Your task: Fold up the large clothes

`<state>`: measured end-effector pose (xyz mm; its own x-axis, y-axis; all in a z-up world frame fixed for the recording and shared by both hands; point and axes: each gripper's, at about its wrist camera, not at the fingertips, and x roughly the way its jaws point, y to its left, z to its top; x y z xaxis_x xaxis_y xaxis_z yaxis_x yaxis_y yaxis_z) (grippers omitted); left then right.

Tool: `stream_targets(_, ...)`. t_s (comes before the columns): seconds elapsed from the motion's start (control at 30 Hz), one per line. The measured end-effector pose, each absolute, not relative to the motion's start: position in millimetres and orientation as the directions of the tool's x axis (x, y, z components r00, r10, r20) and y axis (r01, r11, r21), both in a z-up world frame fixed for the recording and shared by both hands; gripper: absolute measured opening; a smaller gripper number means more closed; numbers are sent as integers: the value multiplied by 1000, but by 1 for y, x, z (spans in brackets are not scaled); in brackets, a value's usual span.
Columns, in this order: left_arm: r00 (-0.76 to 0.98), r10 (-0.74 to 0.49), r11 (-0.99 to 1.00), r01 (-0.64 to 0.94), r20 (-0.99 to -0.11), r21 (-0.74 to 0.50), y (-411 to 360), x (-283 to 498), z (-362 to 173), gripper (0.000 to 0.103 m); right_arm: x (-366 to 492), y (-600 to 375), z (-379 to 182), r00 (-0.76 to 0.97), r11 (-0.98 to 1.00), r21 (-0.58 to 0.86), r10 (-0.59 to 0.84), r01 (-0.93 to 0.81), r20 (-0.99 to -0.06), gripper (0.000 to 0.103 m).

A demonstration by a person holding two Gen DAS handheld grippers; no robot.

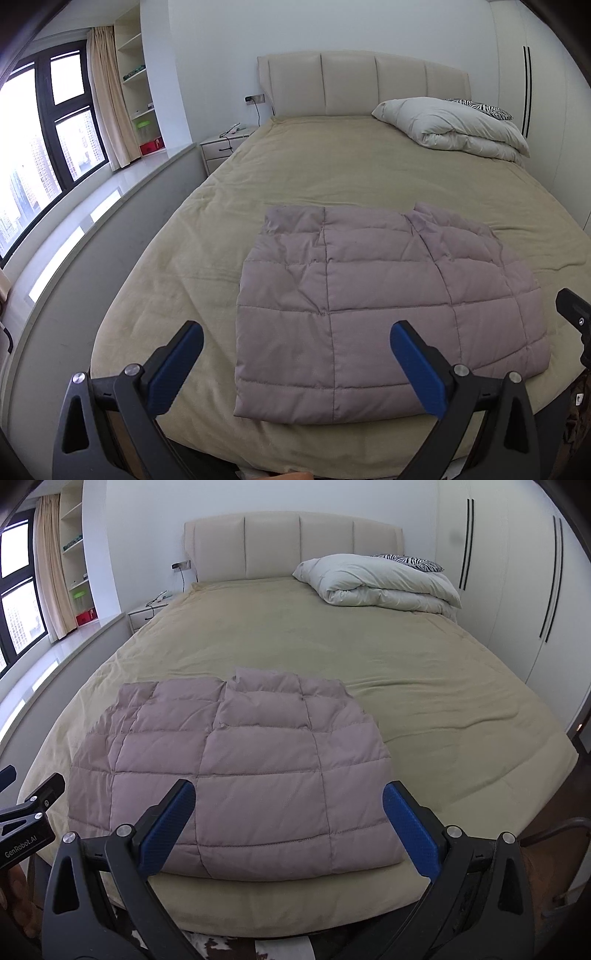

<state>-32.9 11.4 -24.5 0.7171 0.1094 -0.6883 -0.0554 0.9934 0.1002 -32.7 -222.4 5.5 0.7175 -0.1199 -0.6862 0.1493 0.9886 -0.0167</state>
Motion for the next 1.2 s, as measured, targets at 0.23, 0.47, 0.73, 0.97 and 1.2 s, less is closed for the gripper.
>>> stream_targets(0.23,721,106,994,-53,-685,99,8,-35,-23,103,-32,-220,9,719,987,-20,-130,159,-682,103)
stream_targets(0.47,710,110,993,-55,-696,101,9,-34,-27,103,-28,-223,2,699,987,-23,-131,161,-703,103)
stream_targets(0.73,701,114,993,-54,-704,107,8,-33,-31,103,-24,-224,-3,680,987,-34,-133,157,-721,103)
stream_targets(0.97,699,114,993,-52,-706,109,7,-34,-32,103,-24,-224,-6,675,987,-34,-132,155,-726,103)
stream_targets(1.2,692,115,992,-48,-713,113,6,-34,-36,103,-23,-223,-7,673,988,-33,-129,154,-728,103)
